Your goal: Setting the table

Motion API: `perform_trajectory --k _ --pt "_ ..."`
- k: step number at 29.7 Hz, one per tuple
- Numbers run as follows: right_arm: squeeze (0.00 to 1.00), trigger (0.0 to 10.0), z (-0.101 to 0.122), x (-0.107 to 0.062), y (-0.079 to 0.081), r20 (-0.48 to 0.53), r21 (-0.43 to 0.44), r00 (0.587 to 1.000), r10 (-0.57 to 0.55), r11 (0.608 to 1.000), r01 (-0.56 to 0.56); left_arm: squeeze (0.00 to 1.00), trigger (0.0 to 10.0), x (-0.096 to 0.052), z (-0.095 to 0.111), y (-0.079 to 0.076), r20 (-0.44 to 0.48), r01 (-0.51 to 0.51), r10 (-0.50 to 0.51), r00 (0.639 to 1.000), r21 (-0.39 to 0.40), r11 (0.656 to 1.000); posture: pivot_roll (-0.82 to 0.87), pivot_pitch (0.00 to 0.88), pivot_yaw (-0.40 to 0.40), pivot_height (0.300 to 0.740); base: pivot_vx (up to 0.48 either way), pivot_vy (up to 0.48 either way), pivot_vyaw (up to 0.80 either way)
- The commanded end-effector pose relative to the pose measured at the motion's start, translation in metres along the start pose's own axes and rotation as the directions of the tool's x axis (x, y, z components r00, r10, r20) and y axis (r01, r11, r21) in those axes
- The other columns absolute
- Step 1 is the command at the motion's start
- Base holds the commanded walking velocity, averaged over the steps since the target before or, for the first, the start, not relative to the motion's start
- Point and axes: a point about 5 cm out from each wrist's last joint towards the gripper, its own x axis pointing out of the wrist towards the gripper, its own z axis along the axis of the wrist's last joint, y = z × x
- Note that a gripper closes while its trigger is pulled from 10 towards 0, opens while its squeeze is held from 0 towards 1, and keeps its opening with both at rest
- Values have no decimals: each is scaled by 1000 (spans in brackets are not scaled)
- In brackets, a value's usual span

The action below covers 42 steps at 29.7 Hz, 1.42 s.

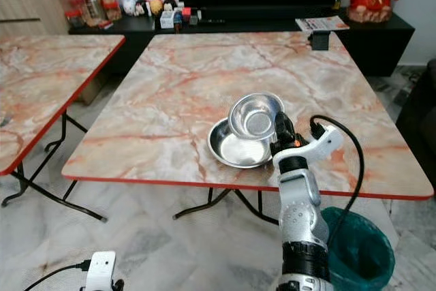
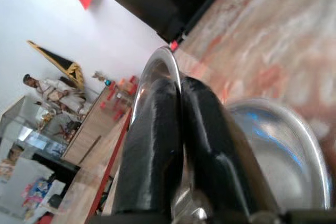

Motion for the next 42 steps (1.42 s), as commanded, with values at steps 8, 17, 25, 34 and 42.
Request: perform_trajectory --k 8,17,25,34,42 --pt "0 10000 -25 7 12 -59 25 998 2 1000 -1 0 10000 0 0 4 -4 -10 10 1000 7 1000 -48 38 68 740 0 0 0" --pt "0 10000 -28 7 6 -67 6 997 -46 999 47 0 10000 0 0 5 -8 -8 9 1000 17 1000 -57 25 70 740 0 0 0" --pt "0 10000 -25 4 0 -61 -9 995 -81 997 80 0 10000 1 3 4 -3 1 -1 1000 27 1000 -66 13 77 740 0 0 0" --pt "0 10000 -18 -4 2 -53 -14 994 -93 996 92 0 10000 1 5 5 2 4 -4 1000 31 1000 -77 23 80 740 0 0 0" --pt "0 10000 -14 -11 2 -38 -11 994 -107 994 107 0 10000 2 6 3 2 11 -11 1000 28 1000 -85 38 80 740 0 0 0"
